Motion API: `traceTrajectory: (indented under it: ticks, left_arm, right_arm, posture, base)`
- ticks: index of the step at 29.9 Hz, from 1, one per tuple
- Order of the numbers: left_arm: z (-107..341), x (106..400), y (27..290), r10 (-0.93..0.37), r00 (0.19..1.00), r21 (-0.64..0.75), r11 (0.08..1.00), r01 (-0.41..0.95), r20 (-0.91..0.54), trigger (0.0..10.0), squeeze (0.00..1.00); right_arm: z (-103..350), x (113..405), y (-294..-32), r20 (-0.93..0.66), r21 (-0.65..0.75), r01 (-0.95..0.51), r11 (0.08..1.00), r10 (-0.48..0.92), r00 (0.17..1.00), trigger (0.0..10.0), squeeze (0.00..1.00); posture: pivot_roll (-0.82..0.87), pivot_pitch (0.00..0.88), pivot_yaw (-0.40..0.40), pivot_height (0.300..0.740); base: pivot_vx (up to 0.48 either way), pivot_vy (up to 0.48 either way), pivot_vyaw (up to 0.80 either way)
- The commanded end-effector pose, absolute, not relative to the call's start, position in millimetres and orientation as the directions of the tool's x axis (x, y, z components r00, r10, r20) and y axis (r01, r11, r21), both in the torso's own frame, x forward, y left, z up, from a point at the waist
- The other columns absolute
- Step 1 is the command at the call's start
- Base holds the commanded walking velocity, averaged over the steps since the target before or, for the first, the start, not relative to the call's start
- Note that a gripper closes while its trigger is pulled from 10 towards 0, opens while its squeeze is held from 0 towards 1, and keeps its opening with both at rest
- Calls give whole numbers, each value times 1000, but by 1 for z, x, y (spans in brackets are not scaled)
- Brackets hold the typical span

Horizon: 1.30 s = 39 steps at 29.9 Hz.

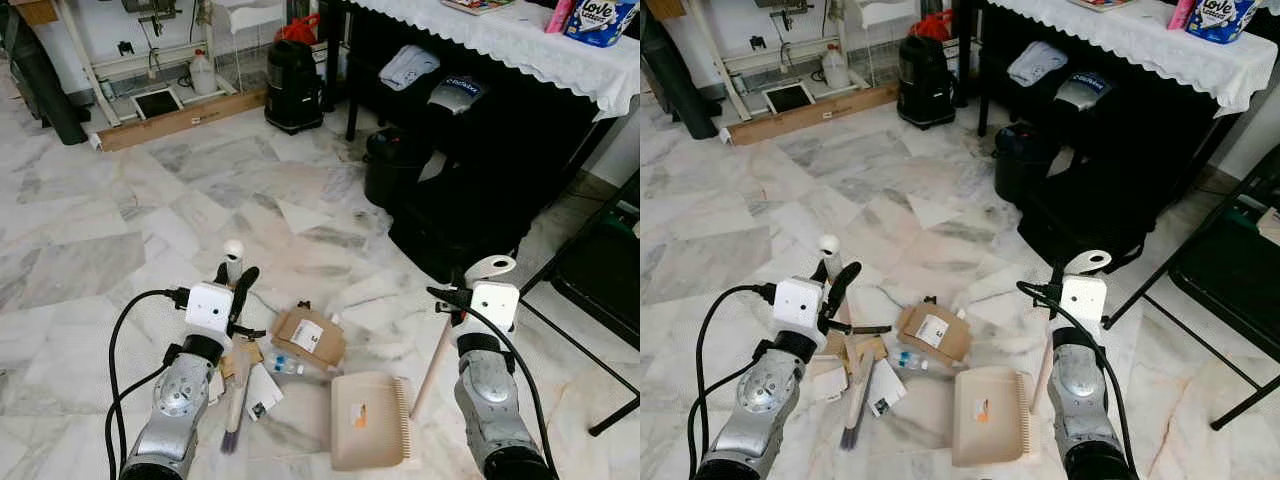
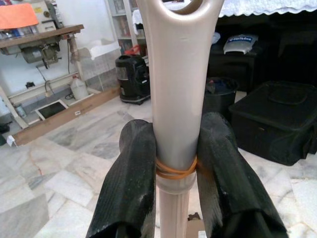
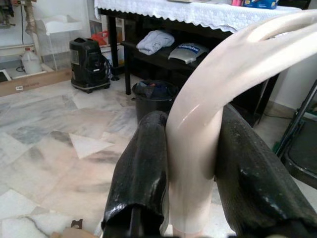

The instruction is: Sweep floor

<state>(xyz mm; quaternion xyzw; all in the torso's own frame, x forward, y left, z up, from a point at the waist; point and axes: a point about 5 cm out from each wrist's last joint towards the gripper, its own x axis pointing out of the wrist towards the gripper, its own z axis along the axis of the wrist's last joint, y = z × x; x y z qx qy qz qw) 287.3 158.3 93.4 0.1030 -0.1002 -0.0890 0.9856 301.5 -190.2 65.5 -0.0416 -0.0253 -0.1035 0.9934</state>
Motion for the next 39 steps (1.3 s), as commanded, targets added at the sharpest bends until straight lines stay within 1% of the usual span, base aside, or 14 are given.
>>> traceTrajectory:
  ticks: [1, 10, 17, 21, 24, 27, 31, 39]
  left_arm:
    - [102, 290, 157, -208, 952, 246, 958, 150, 227, 10000, 0]
    - [95, 291, 157, -224, 951, 305, 940, 153, 211, 10000, 0]
    - [82, 290, 155, -246, 957, 292, 937, 194, 154, 10000, 0]
    - [77, 289, 153, -270, 954, 270, 936, 228, 129, 10000, 0]
    - [75, 290, 152, -268, 956, 205, 949, 240, 120, 10000, 0]
    - [74, 290, 152, -277, 954, 180, 950, 255, 111, 10000, 0]
    - [77, 290, 154, -293, 950, 167, 948, 272, 113, 10000, 0]
    - [83, 289, 155, -369, 925, 132, 925, 356, 92, 10000, 0]
  right_arm:
    - [71, 302, -195, 85, -84, 224, 971, -217, 972, 10000, 0]
    - [72, 301, -194, 85, -81, 223, 971, -216, 973, 10000, 0]
    - [72, 301, -193, 84, -80, 220, 972, -214, 973, 10000, 0]
    - [72, 301, -193, 85, -81, 220, 972, -213, 973, 10000, 0]
    - [72, 301, -193, 84, -82, 222, 972, -215, 973, 10000, 0]
    - [72, 301, -193, 80, -85, 223, 971, -216, 973, 10000, 0]
    - [72, 302, -194, 74, -88, 224, 971, -218, 973, 10000, 0]
    - [70, 304, -194, 59, -90, 217, 972, -212, 975, 10000, 0]
  posture:
    - [-6, 103, -44, 740]
    - [-10, 109, -45, 740]
    - [-13, 114, -45, 740]
    - [-13, 114, -45, 740]
    - [-14, 115, -45, 740]
    - [-13, 114, -46, 740]
    - [-10, 114, -46, 740]
    - [-3, 114, -46, 740]
  base:
    - [0, 0, 0]
    - [0, 0, 0]
    - [0, 0, 0]
    - [0, 0, 0]
    - [0, 0, 0]
    - [0, 0, 0]
    - [0, 0, 0]
    - [0, 0, 0]
